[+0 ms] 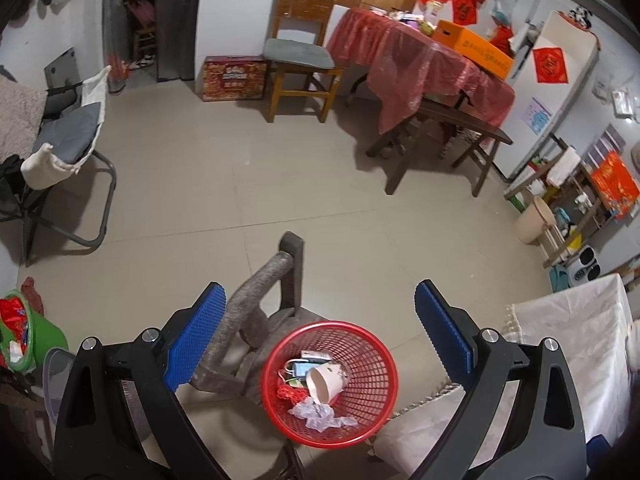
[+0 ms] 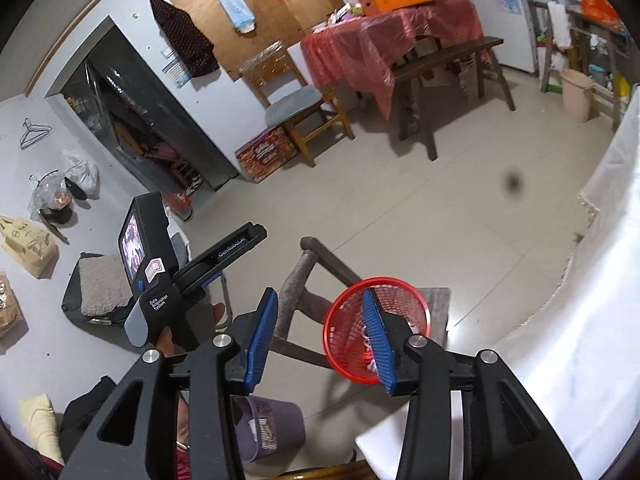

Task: Collect trash
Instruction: 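Move both open tools back over the table toward the remaining trash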

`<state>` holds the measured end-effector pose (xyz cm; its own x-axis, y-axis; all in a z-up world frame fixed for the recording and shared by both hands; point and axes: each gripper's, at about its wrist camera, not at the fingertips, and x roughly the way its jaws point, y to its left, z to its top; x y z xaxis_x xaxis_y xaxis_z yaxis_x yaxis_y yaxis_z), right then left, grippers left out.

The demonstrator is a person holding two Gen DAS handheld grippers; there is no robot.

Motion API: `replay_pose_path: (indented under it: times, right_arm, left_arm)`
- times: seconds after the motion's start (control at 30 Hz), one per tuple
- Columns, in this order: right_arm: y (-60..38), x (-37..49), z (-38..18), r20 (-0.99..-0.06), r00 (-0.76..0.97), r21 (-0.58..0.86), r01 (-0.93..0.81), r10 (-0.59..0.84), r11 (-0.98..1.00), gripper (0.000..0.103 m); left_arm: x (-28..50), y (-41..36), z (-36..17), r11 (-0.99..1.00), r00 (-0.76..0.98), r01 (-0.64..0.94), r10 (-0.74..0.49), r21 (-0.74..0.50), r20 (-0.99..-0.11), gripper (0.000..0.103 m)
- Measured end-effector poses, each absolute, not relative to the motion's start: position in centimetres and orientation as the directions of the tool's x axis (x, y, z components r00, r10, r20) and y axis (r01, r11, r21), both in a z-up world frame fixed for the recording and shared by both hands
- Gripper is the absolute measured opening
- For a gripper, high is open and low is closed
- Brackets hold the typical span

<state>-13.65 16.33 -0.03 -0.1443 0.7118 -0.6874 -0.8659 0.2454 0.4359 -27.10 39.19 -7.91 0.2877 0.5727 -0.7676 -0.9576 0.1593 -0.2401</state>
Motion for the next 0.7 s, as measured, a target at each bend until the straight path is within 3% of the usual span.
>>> replay_pose_path:
  times: [0.7]
  right_arm:
    - [-1.6, -6.4, 3.6, -0.561, 0.213, 0.413, -0.766, 0.8, 0.494, 0.063]
  left_arm:
    - [-19.2, 31.1, -5.4, 0.461, 0.452, -0.864, 0.531, -0.204, -0.717, 0.096]
